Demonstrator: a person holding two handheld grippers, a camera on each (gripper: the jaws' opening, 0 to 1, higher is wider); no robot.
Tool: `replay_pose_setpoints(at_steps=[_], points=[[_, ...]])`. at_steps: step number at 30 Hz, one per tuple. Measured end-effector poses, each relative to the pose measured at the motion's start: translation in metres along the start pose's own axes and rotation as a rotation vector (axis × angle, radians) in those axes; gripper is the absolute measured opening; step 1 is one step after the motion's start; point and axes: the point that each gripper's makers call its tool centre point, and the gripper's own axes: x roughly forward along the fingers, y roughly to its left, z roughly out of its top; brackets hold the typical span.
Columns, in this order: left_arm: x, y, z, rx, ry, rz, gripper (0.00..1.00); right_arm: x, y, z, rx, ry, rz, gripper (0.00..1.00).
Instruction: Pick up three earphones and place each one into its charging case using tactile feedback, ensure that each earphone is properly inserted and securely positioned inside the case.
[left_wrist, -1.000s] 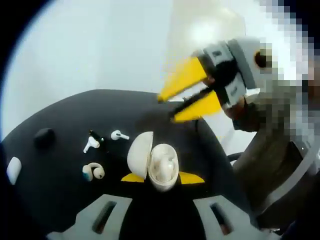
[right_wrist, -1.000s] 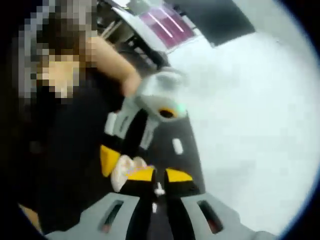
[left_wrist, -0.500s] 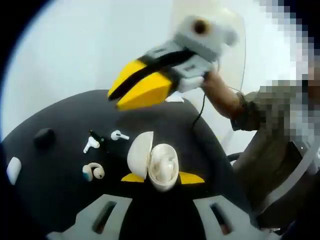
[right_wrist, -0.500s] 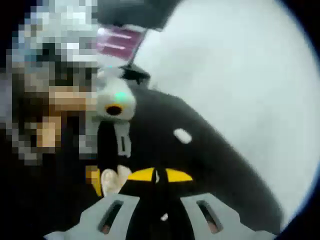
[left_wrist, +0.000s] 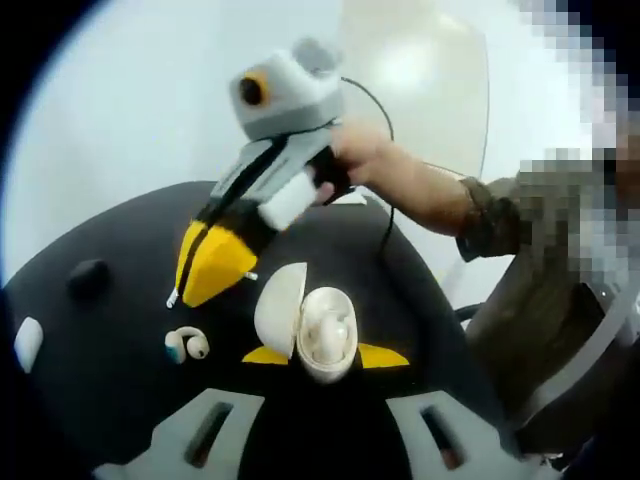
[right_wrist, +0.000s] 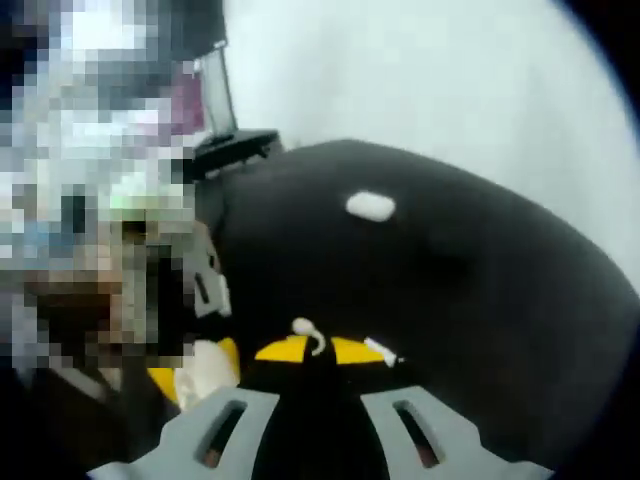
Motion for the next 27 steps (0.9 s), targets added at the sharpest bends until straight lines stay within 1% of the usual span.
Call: replay_pose_setpoints(at_steps=[3, 7, 10, 12, 14, 17, 19, 20, 23, 24, 27], points=[[0.0, 0.0, 0.0, 0.003, 0.0, 0.0, 0.19, 0.007, 0.001, -0.004, 0.002, 0.022, 0.001, 0.1], [0.001, -0.002, 0.0, 0.006, 0.0, 0.0, 0.19, 0.012, 0.001, -0.004, 0.013, 0.019, 0.009, 0.1], [0.002, -0.003, -0.001, 0.007, 0.001, 0.0, 0.19, 0.016, 0.001, -0.009, 0.026, 0.037, 0.01, 0.1], [-0.001, 0.002, 0.0, 0.008, 0.001, -0.001, 0.19, 0.018, -0.001, -0.011, 0.023, 0.051, 0.007, 0.1], [-0.002, 0.004, 0.0, 0.01, 0.002, -0.001, 0.19, 0.018, 0.0, -0.01, 0.021, 0.047, 0.006, 0.1], [-0.003, 0.005, 0.001, 0.012, 0.002, -0.001, 0.19, 0.019, 0.001, -0.011, 0.005, 0.048, -0.007, 0.1], [-0.004, 0.007, 0.001, 0.011, 0.002, -0.001, 0.19, 0.019, 0.002, -0.011, -0.024, 0.05, -0.021, 0.09], [-0.005, 0.009, 0.001, 0.011, 0.002, -0.001, 0.19, 0.019, 0.001, -0.01, -0.054, 0.05, -0.031, 0.09], [-0.01, 0.018, 0.001, 0.012, 0.002, 0.001, 0.19, 0.02, 0.004, -0.011, -0.082, 0.048, -0.045, 0.07], [-0.012, 0.02, 0.001, 0.011, 0.002, 0.0, 0.19, 0.02, 0.003, -0.01, -0.094, 0.049, -0.056, 0.07], [-0.015, 0.026, 0.001, 0.01, 0.001, -0.001, 0.19, 0.019, 0.004, -0.009, -0.121, 0.056, -0.061, 0.06]])
